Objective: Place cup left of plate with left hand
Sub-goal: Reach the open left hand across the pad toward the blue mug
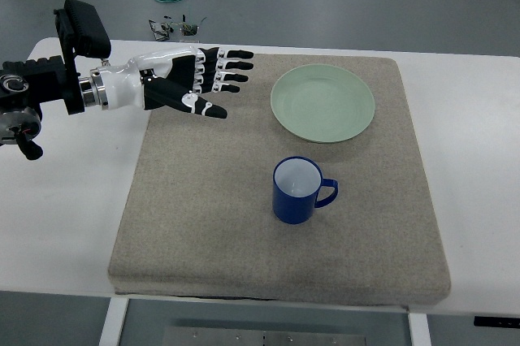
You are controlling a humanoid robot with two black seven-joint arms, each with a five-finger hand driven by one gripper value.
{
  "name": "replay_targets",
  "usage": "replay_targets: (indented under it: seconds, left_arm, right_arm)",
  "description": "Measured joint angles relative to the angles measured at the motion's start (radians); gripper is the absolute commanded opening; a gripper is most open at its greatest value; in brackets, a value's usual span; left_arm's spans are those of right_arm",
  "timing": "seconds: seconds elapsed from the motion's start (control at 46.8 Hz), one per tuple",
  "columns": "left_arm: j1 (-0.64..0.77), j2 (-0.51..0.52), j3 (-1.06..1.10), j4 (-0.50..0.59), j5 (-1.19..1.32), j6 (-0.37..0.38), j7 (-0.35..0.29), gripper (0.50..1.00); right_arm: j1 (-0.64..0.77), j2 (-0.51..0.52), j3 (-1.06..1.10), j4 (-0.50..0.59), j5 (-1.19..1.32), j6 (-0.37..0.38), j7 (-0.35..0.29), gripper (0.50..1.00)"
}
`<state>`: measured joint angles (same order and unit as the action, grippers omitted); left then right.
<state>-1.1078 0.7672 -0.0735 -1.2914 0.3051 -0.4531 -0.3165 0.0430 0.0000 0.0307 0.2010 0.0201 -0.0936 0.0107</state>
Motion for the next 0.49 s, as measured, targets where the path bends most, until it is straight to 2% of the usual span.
replay_targets:
  seconds: [0.15,0.278,0.364,0.492]
  left_arm:
    - [0.052,0.035,-0.001,-0.021,0.052,-0.006,-0.035,0.984]
    - [0.096,0.038,-0.01,-0.024,0.17,-0.01,-0.181,0.977]
    - [0.134,0.034,-0.017,-0.022,0.188,0.0,-0.24,0.975]
    - [0.181,0.025,-0.035,-0.01,0.173,0.054,-0.252,0.975]
  right_arm:
    - [0.0,0.0,0.0,0.0,0.0,0.0,0.0,0.934]
    - [0.0,0.0,0.0,0.0,0.0,0.0,0.0,0.934]
    - [0.0,0.0,0.0,0.0,0.0,0.0,0.0,0.934]
    - [0.0,0.0,0.0,0.0,0.0,0.0,0.0,0.934]
